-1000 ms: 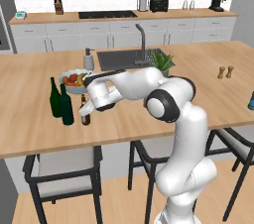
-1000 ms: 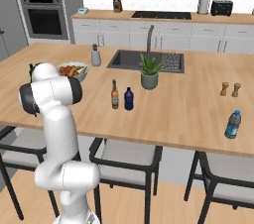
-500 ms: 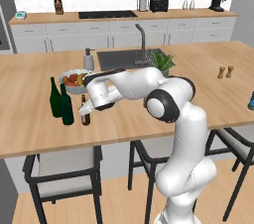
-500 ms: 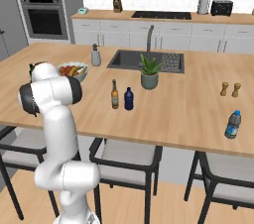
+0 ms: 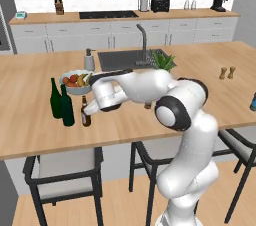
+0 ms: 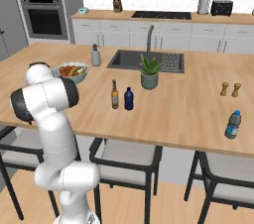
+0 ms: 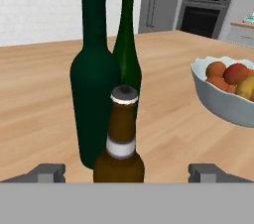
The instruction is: Move the plastic bottles in the middle to the plastics group, and the glass bottles in the middle to the glass group.
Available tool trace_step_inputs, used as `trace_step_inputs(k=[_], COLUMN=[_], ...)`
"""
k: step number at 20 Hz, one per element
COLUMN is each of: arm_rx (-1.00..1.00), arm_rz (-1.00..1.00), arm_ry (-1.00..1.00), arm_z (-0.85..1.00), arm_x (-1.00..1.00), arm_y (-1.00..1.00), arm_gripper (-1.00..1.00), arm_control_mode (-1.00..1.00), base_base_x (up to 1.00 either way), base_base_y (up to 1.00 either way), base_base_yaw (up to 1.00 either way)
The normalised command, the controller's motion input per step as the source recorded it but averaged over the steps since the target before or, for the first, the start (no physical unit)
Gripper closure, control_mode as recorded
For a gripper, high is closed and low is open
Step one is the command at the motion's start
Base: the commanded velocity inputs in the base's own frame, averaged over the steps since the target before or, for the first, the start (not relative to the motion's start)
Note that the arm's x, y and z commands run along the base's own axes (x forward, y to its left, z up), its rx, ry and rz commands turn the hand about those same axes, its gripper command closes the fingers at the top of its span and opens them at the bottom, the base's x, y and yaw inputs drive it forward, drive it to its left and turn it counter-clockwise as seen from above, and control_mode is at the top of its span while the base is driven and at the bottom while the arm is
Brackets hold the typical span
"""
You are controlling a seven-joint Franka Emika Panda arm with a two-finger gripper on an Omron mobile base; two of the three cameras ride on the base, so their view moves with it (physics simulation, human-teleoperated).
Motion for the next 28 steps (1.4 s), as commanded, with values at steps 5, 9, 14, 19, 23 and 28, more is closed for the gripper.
trace_step_inputs(k=[5, 9, 14, 19, 23, 28], arm_rx=[-0.01, -0.05, -0.19, -0.1, 0.0, 0.0], arm_rz=[-0.18, -0.23, -0.23, -0.07, -0.03, -0.01], arm_ry=[0.01, 0.02, 0.15, 0.14, 0.33, 0.4], arm_z=[0.5, 0.43, 0.59, 0.79, 0.88, 0.97], arm_x=[-0.28, -0.4, -0.33, -0.26, -0.19, -0.09], arm_y=[-0.28, -0.42, -0.23, -0.28, -0.25, -0.15], arm_gripper=[-1.0, -1.0, -1.0, -1.0, -1.0, -1.0], arm_control_mode=[-1.0, -1.0, -1.0, -1.0, -1.0, -1.0], base_base_x=[0.0, 0.0, 0.0, 0.0, 0.0, 0.0], base_base_y=[0.0, 0.0, 0.0, 0.0, 0.0, 0.0], base_base_yaw=[0.0, 0.0, 0.0, 0.0, 0.0, 0.0])
